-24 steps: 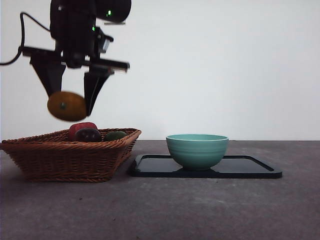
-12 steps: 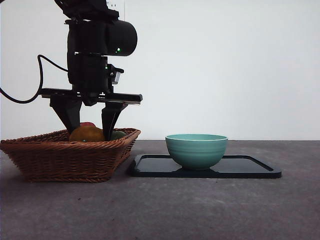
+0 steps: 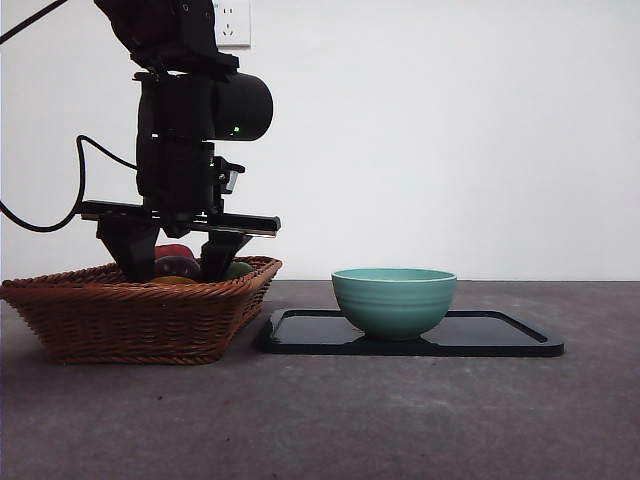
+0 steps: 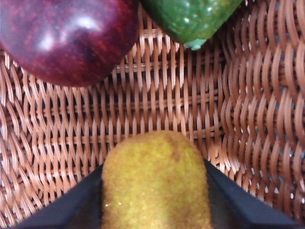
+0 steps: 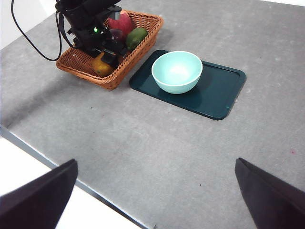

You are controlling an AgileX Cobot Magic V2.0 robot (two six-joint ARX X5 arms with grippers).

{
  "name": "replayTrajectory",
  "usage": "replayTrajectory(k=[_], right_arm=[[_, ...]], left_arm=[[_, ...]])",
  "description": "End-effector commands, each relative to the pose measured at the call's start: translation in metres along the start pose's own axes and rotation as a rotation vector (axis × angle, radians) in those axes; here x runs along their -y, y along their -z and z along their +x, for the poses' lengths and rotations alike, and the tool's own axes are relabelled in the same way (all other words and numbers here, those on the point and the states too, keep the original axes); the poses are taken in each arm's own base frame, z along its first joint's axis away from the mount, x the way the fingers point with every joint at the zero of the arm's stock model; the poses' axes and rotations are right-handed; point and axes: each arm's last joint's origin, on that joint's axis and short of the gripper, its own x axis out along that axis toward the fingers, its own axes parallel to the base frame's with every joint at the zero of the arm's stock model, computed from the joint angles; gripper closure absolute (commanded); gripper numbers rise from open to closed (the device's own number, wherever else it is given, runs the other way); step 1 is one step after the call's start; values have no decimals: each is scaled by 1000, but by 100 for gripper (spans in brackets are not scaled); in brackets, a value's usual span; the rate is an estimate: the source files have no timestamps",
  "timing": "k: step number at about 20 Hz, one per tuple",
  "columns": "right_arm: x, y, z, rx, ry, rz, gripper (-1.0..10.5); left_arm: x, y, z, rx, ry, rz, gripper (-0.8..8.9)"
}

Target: Pick up the wifruite, put it on the bowl, pick up the plate, put it on desk

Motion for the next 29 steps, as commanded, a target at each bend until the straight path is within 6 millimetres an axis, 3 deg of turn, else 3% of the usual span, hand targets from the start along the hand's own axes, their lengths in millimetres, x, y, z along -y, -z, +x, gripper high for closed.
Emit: replayTrajectory(k=[1, 7, 14, 23, 29], right_arm=[[0, 6, -3, -64, -2, 2, 354], [0, 6, -3, -64, -2, 2, 354], [0, 6, -3, -64, -2, -6, 354], [0, 6, -3, -64, -2, -6, 354], [0, 6, -3, -64, -2, -5, 354]], left_arm=[[4, -3, 5, -3, 2, 6, 389], [1, -13, -24, 15, -6, 25, 376], [-20, -4, -100, 152, 46, 52, 377], [-56, 58, -209, 289, 132, 304, 377], [-73, 97, -252, 364, 301, 392, 377]])
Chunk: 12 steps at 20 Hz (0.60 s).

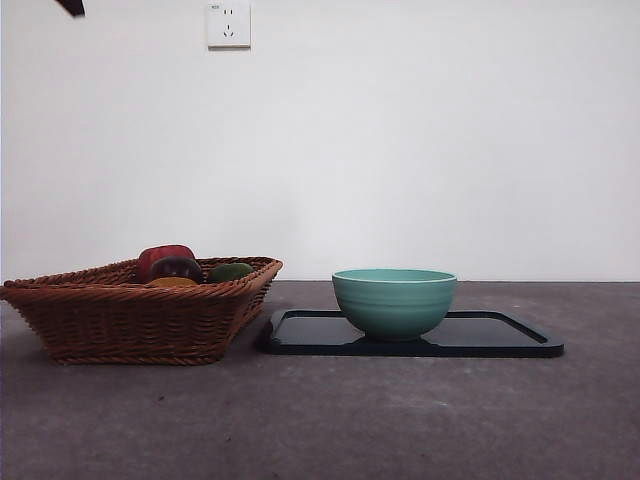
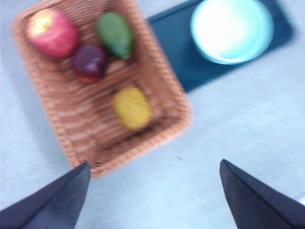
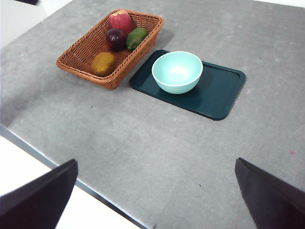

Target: Pick up the wifruite, put it on the bowl, pick up the plate, put it on desk

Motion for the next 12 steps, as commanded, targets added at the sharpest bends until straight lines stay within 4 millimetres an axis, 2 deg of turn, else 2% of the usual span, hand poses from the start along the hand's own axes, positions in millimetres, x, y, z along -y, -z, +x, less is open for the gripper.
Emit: replayTrajectory(k=[1, 7, 10, 12], right_arm=[[0, 6, -3, -64, -2, 2, 354], [0, 6, -3, -64, -2, 1, 354], [0, 6, -3, -64, -1, 1, 354], [0, 6, -3, -64, -1, 1, 354]], left_arm=[[4, 4, -20, 54, 62, 48, 376], [10, 46, -60, 149, 234, 121, 369], [11, 72, -70, 179, 289, 149, 233], [10, 90, -72, 202, 305, 162, 220]])
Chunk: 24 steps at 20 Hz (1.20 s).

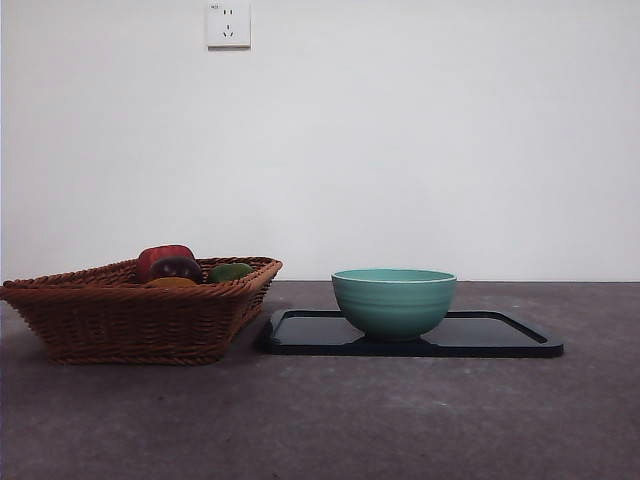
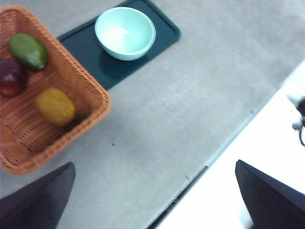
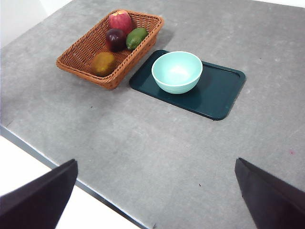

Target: Pick up the wifruite, put it on the bowl, pick up the plate, put it on desk

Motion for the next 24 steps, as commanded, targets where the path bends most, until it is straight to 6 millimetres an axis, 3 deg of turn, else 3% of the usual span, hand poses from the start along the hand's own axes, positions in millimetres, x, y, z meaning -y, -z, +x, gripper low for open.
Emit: replayTrajectory(k=[1, 7, 16, 21, 24], right_arm=[[0, 6, -3, -64, -2, 1, 354], [0, 6, -3, -64, -3, 3, 354], [0, 6, -3, -63, 0, 74, 354], [1, -24, 8, 107, -23, 160, 360], [7, -46, 41, -23, -30, 178, 360]], left_arm=[[4, 13, -6, 32, 23, 29, 220], [7, 43, -23, 138, 55, 64, 220], [11, 47, -29, 169, 125, 103, 220], [12, 45, -29, 181, 126, 105, 220], [12, 45, -29, 183, 125, 111, 220]])
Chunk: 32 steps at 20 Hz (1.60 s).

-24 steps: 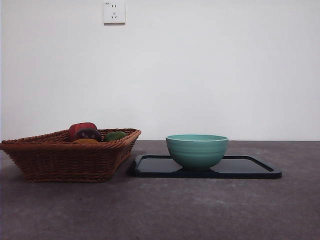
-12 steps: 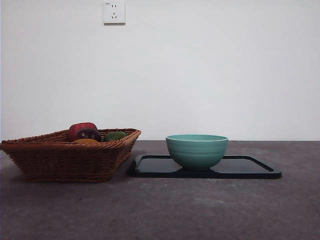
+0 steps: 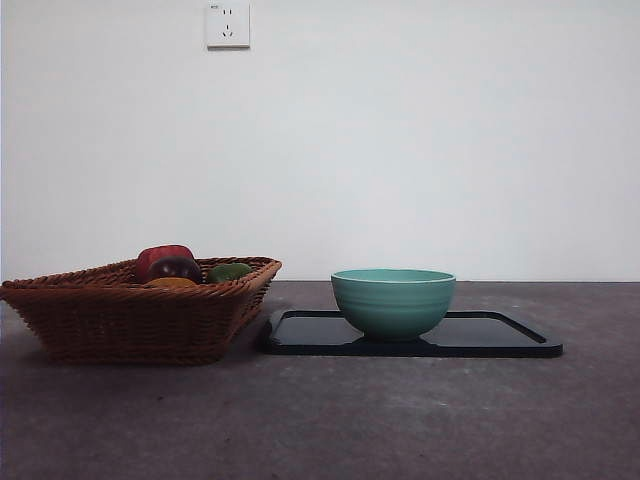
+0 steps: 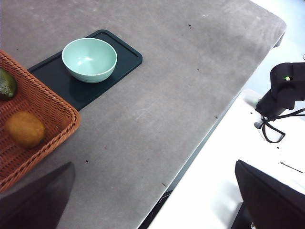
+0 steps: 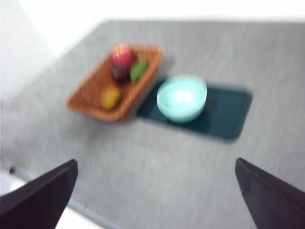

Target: Pick up the wifruite, put it on the bowl, pick up the plate, put it on desk

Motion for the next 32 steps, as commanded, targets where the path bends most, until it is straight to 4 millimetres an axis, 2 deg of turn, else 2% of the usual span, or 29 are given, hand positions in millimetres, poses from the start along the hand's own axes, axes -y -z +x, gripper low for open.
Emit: replayTrajectory(k=[1, 5, 7, 12, 16, 19, 23, 27, 32], right_arm=[[3, -20, 32, -102, -16, 26, 360], [12, -53, 103, -207, -54, 51, 360], [21, -64, 146, -267, -42, 69, 360], [47, -65, 250, -480, 14, 142, 360], [62, -74, 312, -564, 87, 152, 360], [74, -80, 348, -603, 179, 145, 366], [87, -81, 382, -658, 240, 150, 372], [96, -71, 405, -692, 249, 162, 385], [102, -59, 418, -735, 262, 177, 508]], left_arm=[[1, -3, -1, 17, 11, 32, 220], [1, -3, -2, 25, 11, 34, 220], [1, -3, -2, 27, 11, 35, 220], [1, -3, -3, 27, 11, 35, 220], [1, -3, -3, 27, 11, 35, 219], [1, -3, -3, 27, 11, 35, 220], [1, -3, -3, 27, 11, 34, 219], [2, -3, -3, 28, 11, 34, 220], [2, -1, -6, 39, 11, 37, 219]])
